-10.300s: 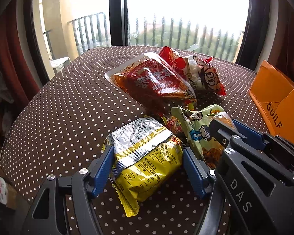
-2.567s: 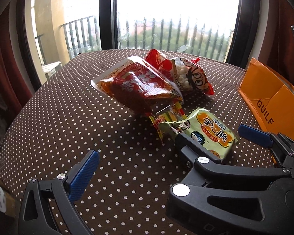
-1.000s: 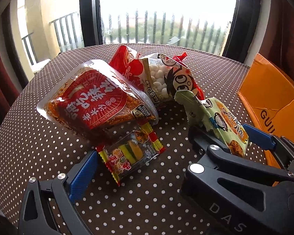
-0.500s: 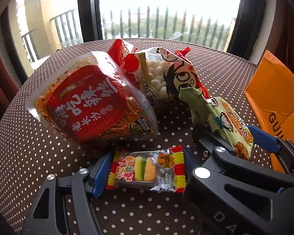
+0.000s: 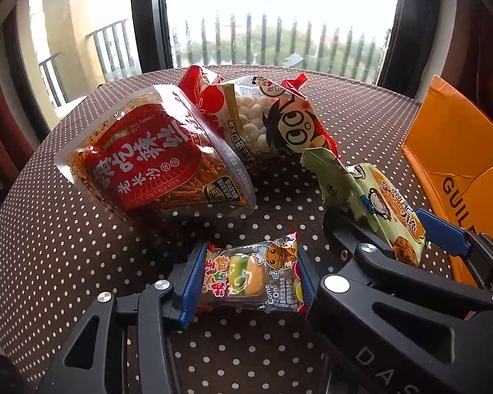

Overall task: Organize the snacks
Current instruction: 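Grasp the striped candy packet with the left tool while the right tool holds the green bag, then carry the green bag and candy packet over the orange box with both tools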

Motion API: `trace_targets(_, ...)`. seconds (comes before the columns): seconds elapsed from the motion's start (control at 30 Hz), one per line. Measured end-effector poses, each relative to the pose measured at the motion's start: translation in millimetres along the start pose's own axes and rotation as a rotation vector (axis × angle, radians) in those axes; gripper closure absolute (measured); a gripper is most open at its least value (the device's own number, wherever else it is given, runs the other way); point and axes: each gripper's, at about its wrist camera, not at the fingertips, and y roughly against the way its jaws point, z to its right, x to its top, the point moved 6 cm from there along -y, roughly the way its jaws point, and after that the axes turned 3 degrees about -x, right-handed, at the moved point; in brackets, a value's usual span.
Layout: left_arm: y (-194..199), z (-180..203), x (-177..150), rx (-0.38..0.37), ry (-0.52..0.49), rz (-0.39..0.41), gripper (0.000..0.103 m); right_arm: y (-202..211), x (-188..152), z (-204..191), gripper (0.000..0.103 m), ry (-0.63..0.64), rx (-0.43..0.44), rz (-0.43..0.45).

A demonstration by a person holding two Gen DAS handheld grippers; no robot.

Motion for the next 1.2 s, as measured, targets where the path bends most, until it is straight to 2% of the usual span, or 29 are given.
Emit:
trace_targets(0.53, 36.7, 10.8, 2.0, -0.007, -0.011, 0.072, 0.052, 28.8, 4.7, 1.9, 0.018, 0.006, 0.007, 0.065)
trace_targets(1.2, 118.1, 32.6, 38.9, -0.011, -0.038, 0.230, 0.052, 106.4, 36.7, 16.0, 0.018, 0.006, 0.015, 0.222)
